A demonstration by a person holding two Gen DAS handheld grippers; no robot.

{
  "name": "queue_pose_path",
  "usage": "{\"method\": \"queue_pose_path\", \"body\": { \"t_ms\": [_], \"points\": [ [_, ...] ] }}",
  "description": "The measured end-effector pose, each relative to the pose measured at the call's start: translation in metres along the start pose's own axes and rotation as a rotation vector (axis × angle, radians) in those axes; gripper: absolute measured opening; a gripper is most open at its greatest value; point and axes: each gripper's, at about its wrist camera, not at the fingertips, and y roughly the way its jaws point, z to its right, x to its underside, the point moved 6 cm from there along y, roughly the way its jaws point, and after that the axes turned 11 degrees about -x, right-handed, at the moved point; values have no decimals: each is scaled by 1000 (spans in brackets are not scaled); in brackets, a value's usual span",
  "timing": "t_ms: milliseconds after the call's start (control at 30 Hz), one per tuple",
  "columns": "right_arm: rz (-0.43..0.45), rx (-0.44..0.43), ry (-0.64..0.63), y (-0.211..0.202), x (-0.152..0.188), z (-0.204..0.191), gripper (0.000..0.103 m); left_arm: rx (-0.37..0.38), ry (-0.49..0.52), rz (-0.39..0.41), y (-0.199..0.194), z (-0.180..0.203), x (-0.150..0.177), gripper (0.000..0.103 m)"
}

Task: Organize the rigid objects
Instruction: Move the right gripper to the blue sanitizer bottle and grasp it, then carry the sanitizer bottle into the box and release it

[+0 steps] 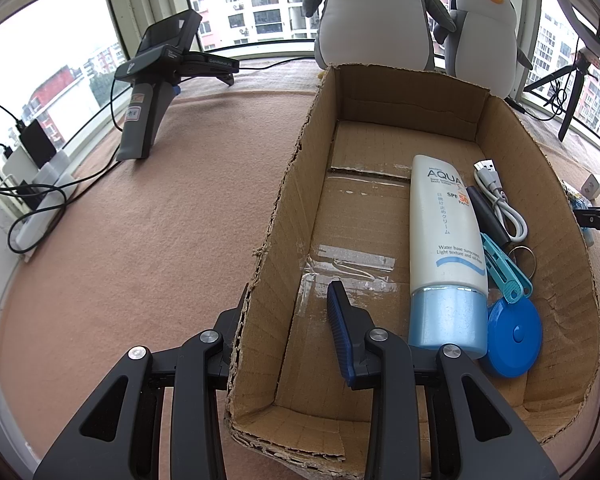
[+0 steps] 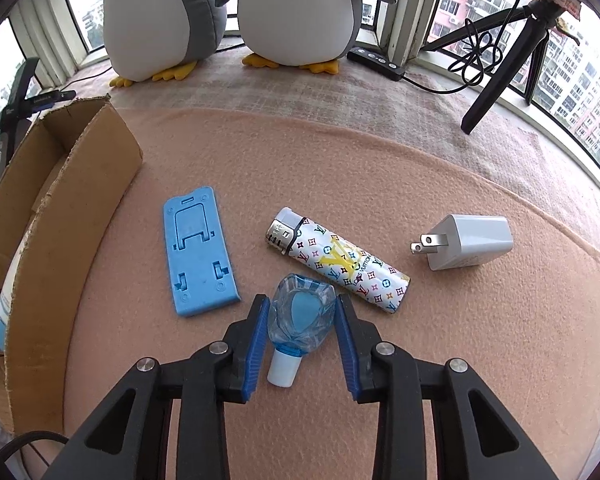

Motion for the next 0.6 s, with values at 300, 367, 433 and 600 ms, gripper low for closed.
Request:
{"method": "queue_pose_path", "body": {
  "t_ms": [300,367,433,600],
  "points": [
    [19,8,1,-10,9,-2,30,0,0,0,0,0,0,32],
    [29,6,-2,-15,9,-5,30,0,0,1,0,0,0,32],
    [43,8,-12,-22,8,-9,30,0,-1,0,0,0,0,32],
    [88,-10,-49,-41,-3,-27,30,0,0,1,0,0,0,32]
  ]
}}
